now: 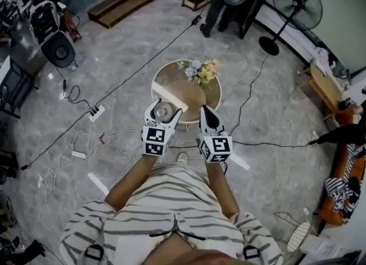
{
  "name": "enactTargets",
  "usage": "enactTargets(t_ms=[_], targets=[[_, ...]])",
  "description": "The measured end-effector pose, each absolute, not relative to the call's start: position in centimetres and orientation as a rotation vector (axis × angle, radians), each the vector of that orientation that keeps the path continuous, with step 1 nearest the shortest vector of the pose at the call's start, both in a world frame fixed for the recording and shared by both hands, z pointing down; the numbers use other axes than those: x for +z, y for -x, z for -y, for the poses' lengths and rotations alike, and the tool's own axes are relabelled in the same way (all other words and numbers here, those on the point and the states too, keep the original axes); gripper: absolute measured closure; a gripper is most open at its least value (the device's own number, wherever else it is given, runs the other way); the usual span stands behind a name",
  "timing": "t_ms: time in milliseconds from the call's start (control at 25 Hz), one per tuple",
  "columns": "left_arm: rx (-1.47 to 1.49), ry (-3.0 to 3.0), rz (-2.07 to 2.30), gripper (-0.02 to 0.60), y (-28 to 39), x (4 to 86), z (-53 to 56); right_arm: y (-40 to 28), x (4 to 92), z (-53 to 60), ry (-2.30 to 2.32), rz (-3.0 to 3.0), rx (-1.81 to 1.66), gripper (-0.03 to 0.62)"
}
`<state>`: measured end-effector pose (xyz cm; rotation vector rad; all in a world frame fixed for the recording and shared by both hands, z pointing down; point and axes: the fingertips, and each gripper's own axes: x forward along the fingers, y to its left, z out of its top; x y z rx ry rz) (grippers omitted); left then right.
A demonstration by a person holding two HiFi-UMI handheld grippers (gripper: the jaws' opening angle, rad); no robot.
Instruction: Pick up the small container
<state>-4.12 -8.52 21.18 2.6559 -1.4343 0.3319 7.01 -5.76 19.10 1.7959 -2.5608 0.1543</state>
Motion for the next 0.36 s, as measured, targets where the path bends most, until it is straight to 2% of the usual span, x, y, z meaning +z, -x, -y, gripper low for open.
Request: enactTargets(t_ms=[360], targets=[[0.306,-2.691,1.442,0.250,3.2,20.3,9.9,-7.9,18.4,7.0,-1.817,2.560,0.127,0.591]])
